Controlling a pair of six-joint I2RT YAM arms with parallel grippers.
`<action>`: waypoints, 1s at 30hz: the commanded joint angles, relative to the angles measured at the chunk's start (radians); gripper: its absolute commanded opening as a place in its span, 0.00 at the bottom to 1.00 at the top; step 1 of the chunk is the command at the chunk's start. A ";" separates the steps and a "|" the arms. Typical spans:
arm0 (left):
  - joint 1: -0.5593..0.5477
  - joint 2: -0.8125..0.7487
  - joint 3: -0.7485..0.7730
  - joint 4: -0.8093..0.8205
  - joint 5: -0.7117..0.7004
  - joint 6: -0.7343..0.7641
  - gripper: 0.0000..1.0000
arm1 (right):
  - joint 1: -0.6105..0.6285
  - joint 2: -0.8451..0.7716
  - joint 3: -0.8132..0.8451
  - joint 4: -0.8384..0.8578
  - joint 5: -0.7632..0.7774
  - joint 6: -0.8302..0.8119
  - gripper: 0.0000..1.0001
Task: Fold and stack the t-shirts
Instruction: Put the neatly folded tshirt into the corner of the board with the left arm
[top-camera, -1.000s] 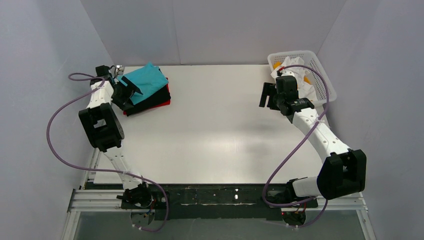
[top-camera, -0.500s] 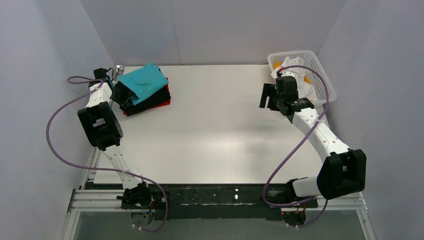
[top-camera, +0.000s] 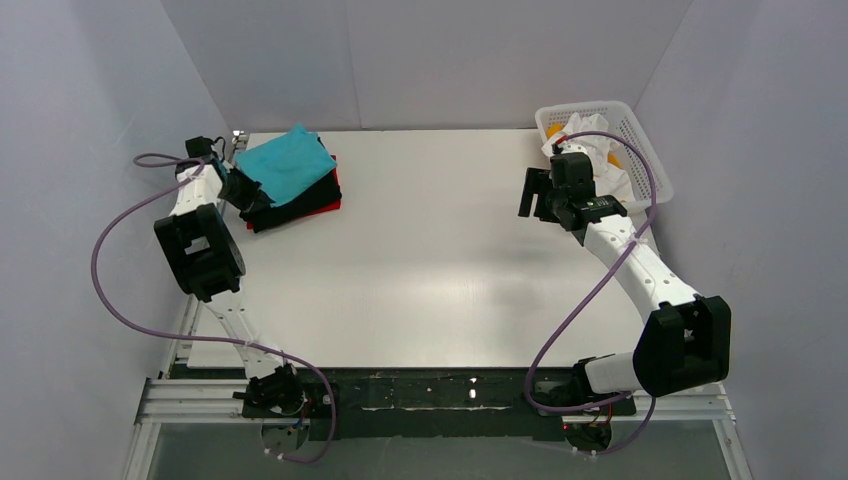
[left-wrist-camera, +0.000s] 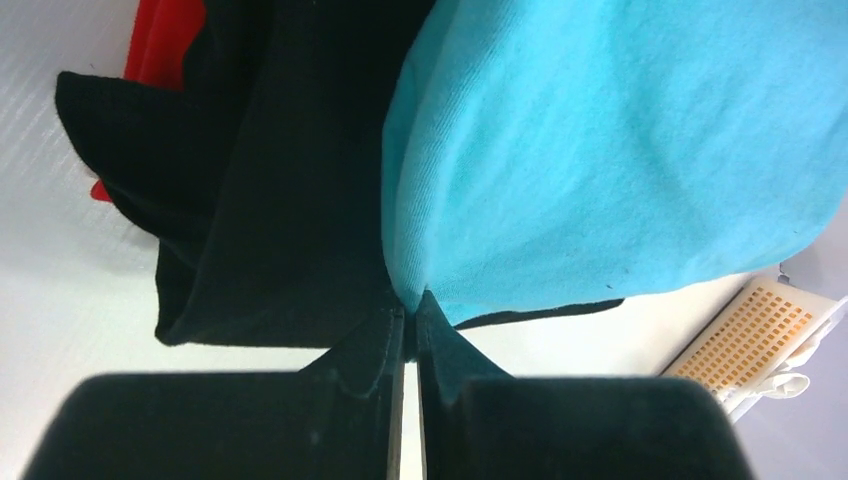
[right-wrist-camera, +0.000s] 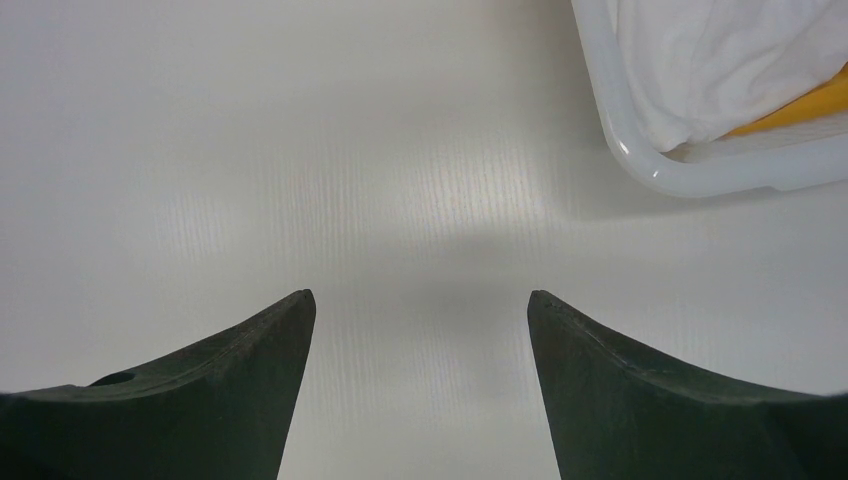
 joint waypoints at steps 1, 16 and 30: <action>0.026 -0.039 0.080 -0.193 0.024 0.036 0.00 | -0.005 -0.004 0.013 0.008 0.017 -0.009 0.86; 0.087 0.087 0.371 -0.674 0.230 0.306 0.00 | -0.005 0.024 0.025 0.007 0.015 -0.013 0.86; 0.130 0.265 0.470 -0.782 0.262 0.402 0.27 | -0.005 0.023 0.027 -0.002 0.030 -0.014 0.86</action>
